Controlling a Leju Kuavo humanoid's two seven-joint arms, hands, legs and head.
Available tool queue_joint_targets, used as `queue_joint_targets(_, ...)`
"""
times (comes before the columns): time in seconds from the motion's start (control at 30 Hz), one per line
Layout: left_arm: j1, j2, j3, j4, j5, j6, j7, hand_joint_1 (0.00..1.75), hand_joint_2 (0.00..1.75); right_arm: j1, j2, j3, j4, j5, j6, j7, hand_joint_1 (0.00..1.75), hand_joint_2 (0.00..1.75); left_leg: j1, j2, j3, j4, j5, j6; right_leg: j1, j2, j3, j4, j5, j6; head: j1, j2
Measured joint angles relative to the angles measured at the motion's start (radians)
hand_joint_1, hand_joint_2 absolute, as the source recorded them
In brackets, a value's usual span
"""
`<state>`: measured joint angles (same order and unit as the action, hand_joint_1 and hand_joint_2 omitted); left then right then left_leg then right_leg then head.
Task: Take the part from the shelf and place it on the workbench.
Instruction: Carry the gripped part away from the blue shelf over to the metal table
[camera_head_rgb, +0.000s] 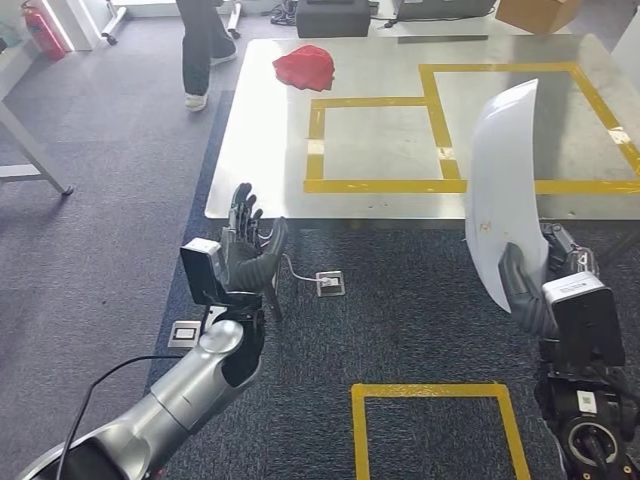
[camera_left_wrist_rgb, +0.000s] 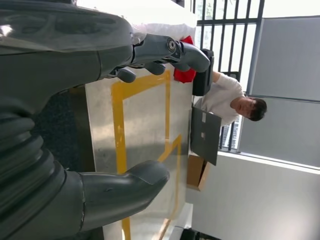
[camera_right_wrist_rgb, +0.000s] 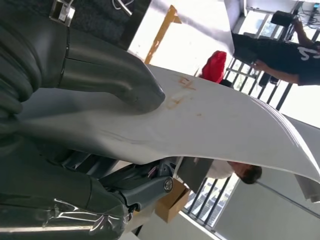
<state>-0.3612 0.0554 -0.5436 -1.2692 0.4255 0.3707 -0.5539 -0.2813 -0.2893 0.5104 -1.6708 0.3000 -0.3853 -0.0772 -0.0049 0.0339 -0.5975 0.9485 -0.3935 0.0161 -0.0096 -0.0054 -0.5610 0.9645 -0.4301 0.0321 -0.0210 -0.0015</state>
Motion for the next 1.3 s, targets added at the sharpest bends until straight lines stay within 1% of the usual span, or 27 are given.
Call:
queue_joint_targets(0.17,0.004,0.003,0.0,-0.001,0.0,0.009,0.0,0.0,1.75,-0.005,0.004,0.015,0.009,-0.003,0.0,-0.005,1.75,1.75,0.0,0.0,0.0,0.0,0.0,0.0,0.0,0.0,0.0,0.0,0.0,0.0,0.0,0.0)
queue_joint_targets(0.33,0.013,0.007,0.0,-0.002,0.0,0.01,-0.001,0.0,1.75,-0.008,0.007,0.026,0.015,-0.003,-0.002,-0.004,1.75,1.75,-0.005,-0.001,-0.003,0.008,-0.008,0.014,-0.006,-0.001,0.003,-0.006,0.001,0.008,-0.002,0.0)
queue_joint_targets(0.4,0.014,0.007,0.0,-0.004,0.0,0.01,-0.001,0.0,1.75,-0.009,0.007,0.029,0.015,-0.002,-0.004,-0.003,1.75,1.75,0.0,0.0,0.008,-0.011,-0.004,0.017,-0.004,-0.001,0.006,-0.01,-0.001,0.012,-0.002,0.0)
queue_joint_targets(0.43,0.014,0.007,0.0,-0.005,-0.001,0.009,-0.002,0.0,1.75,-0.01,0.007,0.03,0.015,-0.002,-0.004,-0.002,1.75,1.75,0.005,0.001,0.018,-0.024,-0.001,0.019,-0.003,0.0,0.001,0.003,-0.01,0.015,-0.001,0.0)
queue_joint_targets(0.47,0.014,0.007,0.0,-0.006,-0.002,0.009,-0.003,0.0,1.75,-0.01,0.007,0.03,0.015,-0.002,-0.005,-0.002,1.75,1.75,0.01,0.002,0.028,-0.036,0.002,0.02,-0.002,0.001,-0.014,0.037,-0.028,0.017,0.0,0.0)
queue_joint_targets(0.5,0.014,0.006,0.0,-0.006,-0.002,0.008,-0.003,0.0,1.75,-0.01,0.008,0.031,0.016,-0.001,-0.005,-0.002,1.75,1.75,0.013,0.003,0.035,-0.042,0.003,0.021,-0.005,0.002,-0.042,0.095,-0.054,0.02,0.001,0.0)
queue_joint_targets(0.53,0.015,0.006,0.0,-0.006,-0.003,0.008,-0.003,0.0,1.75,-0.01,0.008,0.032,0.017,-0.001,-0.005,-0.002,1.75,1.75,0.014,0.004,0.039,-0.043,0.001,0.022,-0.007,0.003,-0.078,0.168,-0.084,0.024,0.003,0.0)
queue_joint_targets(0.57,0.017,0.005,0.0,-0.006,-0.003,0.008,-0.003,0.0,1.75,-0.008,0.008,0.034,0.018,-0.001,-0.005,-0.002,1.75,1.75,0.015,0.003,0.042,-0.043,-0.002,0.021,-0.01,0.003,-0.114,0.234,-0.104,0.028,0.004,0.0)
queue_joint_targets(0.6,0.019,0.005,0.0,-0.006,-0.003,0.008,-0.003,0.0,1.75,-0.006,0.008,0.036,0.019,-0.001,-0.005,-0.001,1.75,1.75,0.017,0.003,0.044,-0.041,-0.006,0.019,-0.013,0.003,-0.138,0.271,-0.108,0.033,0.004,0.0)
queue_joint_targets(0.63,0.021,0.004,0.0,-0.006,-0.003,0.008,-0.003,0.0,1.75,-0.004,0.008,0.038,0.021,-0.001,-0.005,-0.001,1.75,1.75,0.02,0.002,0.048,-0.038,-0.01,0.015,-0.017,0.003,-0.143,0.269,-0.092,0.037,0.004,0.0)
queue_joint_targets(0.67,0.022,0.004,0.0,-0.006,-0.003,0.008,-0.003,0.0,1.75,-0.004,0.008,0.038,0.022,-0.001,-0.005,-0.001,1.75,1.75,0.025,0.001,0.051,-0.033,-0.017,0.009,-0.021,0.002,-0.126,0.222,-0.055,0.042,0.004,0.0)
queue_joint_targets(0.7,0.022,0.004,0.0,-0.006,-0.003,0.008,-0.003,0.0,1.75,-0.004,0.008,0.038,0.023,-0.001,-0.005,-0.001,1.75,1.75,0.031,0.0,0.055,-0.024,-0.026,0.001,-0.026,-0.001,-0.096,0.149,-0.014,0.049,0.004,0.0)
queue_joint_targets(0.73,0.022,0.004,0.0,-0.006,-0.003,0.008,-0.004,0.0,1.75,-0.005,0.008,0.039,0.024,-0.001,-0.005,-0.002,1.75,1.75,0.033,-0.002,0.056,-0.014,-0.036,-0.007,-0.026,-0.004,-0.064,0.082,0.012,0.056,0.007,0.0)
queue_joint_targets(0.77,0.022,0.003,0.0,-0.007,-0.003,0.008,-0.004,0.0,1.75,-0.006,0.008,0.041,0.025,-0.001,-0.004,-0.002,1.75,1.75,0.033,-0.002,0.054,-0.004,-0.044,-0.016,-0.026,-0.005,-0.04,0.033,0.026,0.054,0.01,0.0)
queue_joint_targets(0.8,0.022,0.003,0.0,-0.007,-0.003,0.008,-0.005,0.0,1.75,-0.007,0.008,0.042,0.025,-0.001,-0.004,-0.002,1.75,1.75,0.032,-0.003,0.051,0.002,-0.049,-0.023,-0.024,-0.004,-0.029,0.012,0.023,0.048,0.009,0.0)
queue_joint_targets(0.87,0.024,0.004,0.0,-0.009,-0.003,0.008,-0.007,0.0,1.75,-0.008,0.008,0.044,0.026,0.0,-0.004,-0.002,1.75,1.75,0.032,-0.001,0.05,0.003,-0.051,-0.034,-0.019,0.003,-0.025,0.013,0.011,0.023,0.005,0.0)
queue_joint_targets(0.9,0.025,0.004,0.0,-0.01,-0.003,0.008,-0.008,0.0,1.75,-0.009,0.008,0.045,0.026,0.0,-0.003,-0.002,1.75,1.75,0.033,-0.001,0.053,0.003,-0.055,-0.038,-0.018,0.006,-0.022,0.014,0.007,0.013,0.001,0.0)
queue_joint_targets(0.93,0.025,0.005,0.0,-0.012,-0.003,0.008,-0.01,0.0,1.75,-0.012,0.008,0.045,0.026,0.0,-0.003,-0.002,1.75,1.75,0.035,-0.004,0.05,0.016,-0.063,-0.042,-0.019,0.009,-0.016,0.013,0.003,0.004,-0.002,0.0)
queue_joint_targets(0.97,0.025,0.006,0.0,-0.015,-0.003,0.008,-0.011,0.0,1.75,-0.014,0.009,0.046,0.026,0.0,-0.002,-0.002,1.75,1.75,0.036,-0.008,0.034,0.051,-0.078,-0.045,-0.02,0.011,-0.009,0.011,0.0,-0.004,-0.006,0.0)
queue_joint_targets(1.0,0.026,0.007,0.0,-0.017,-0.003,0.008,-0.012,0.0,1.75,-0.017,0.009,0.046,0.026,0.0,-0.002,-0.002,1.75,1.75,0.036,-0.014,0.001,0.112,-0.1,-0.047,-0.02,0.012,-0.003,0.01,-0.005,-0.011,-0.01,0.0)
queue_joint_targets(1.07,0.033,0.008,0.0,-0.018,-0.003,0.008,-0.012,0.0,1.75,-0.019,0.01,0.049,0.027,0.001,-0.001,-0.001,1.75,1.75,0.033,-0.021,-0.101,0.268,-0.143,-0.047,-0.016,0.017,0.007,0.01,-0.016,-0.02,-0.015,0.0)
queue_joint_targets(1.1,0.038,0.009,0.0,-0.018,-0.003,0.008,-0.012,0.0,1.75,-0.019,0.01,0.051,0.027,0.001,-0.001,-0.001,1.75,1.75,0.031,-0.023,-0.145,0.32,-0.145,-0.044,-0.013,0.02,0.014,0.01,-0.023,-0.022,-0.017,0.0)
queue_joint_targets(1.13,0.042,0.01,0.0,-0.019,-0.003,0.008,-0.012,0.0,1.75,-0.019,0.01,0.053,0.027,0.001,0.0,-0.001,1.75,1.75,0.029,-0.024,-0.168,0.331,-0.126,-0.038,-0.009,0.025,0.023,0.01,-0.031,-0.023,-0.019,0.0)
queue_joint_targets(1.17,0.045,0.011,0.0,-0.019,-0.003,0.008,-0.012,0.0,1.75,-0.02,0.01,0.054,0.028,0.001,0.0,-0.001,1.75,1.75,0.024,-0.026,-0.169,0.298,-0.084,-0.029,-0.005,0.029,0.035,0.01,-0.039,-0.024,-0.021,0.0)
queue_joint_targets(1.23,0.045,0.014,0.0,-0.019,-0.003,0.008,-0.012,0.0,1.75,-0.022,0.01,0.057,0.029,0.002,0.001,-0.001,1.75,1.75,0.011,-0.034,-0.124,0.153,0.018,-0.001,-0.002,0.035,0.059,0.008,-0.058,-0.024,-0.024,0.0)
queue_joint_targets(1.27,0.045,0.015,0.0,-0.02,-0.003,0.008,-0.012,0.0,1.75,-0.024,0.01,0.058,0.03,0.002,0.002,-0.001,1.75,1.75,0.003,-0.039,-0.098,0.085,0.048,0.012,-0.001,0.038,0.066,0.006,-0.067,-0.021,-0.021,0.0)
queue_joint_targets(1.3,0.044,0.015,0.0,-0.021,-0.003,0.008,-0.013,0.0,1.75,-0.027,0.011,0.059,0.031,0.003,0.005,0.0,1.75,1.75,-0.004,-0.043,-0.079,0.04,0.058,0.02,-0.003,0.04,0.07,0.001,-0.073,-0.017,-0.021,0.0)
